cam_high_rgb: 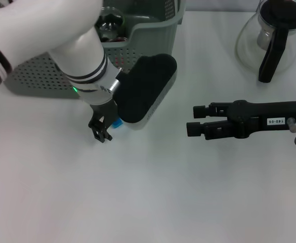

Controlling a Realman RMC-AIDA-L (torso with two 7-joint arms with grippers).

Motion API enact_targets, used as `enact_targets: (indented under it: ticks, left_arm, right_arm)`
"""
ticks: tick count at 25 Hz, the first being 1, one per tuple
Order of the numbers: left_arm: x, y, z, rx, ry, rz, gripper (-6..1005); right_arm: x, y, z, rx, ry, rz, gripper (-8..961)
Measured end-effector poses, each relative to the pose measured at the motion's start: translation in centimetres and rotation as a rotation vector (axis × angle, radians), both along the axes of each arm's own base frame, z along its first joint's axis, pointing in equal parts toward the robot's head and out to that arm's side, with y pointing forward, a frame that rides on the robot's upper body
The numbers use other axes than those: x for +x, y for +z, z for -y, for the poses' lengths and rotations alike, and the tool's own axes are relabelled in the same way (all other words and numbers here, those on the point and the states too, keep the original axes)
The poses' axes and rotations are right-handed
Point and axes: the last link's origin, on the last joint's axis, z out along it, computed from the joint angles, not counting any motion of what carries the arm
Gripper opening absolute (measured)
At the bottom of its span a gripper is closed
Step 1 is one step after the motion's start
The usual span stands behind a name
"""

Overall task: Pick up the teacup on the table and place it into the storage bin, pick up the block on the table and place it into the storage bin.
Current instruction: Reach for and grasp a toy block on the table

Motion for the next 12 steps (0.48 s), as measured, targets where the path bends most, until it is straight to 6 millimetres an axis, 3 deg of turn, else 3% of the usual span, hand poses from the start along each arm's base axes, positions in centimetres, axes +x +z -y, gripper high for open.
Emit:
enact_targets:
  ticks: [12]
  left_arm:
    - [1.2,-1.2,-0.6,-0.029,-0.090,-0.052,831]
  right_arm:
    - [-0.1,-0.5,0.0,0.012,-0.001,0.002,941]
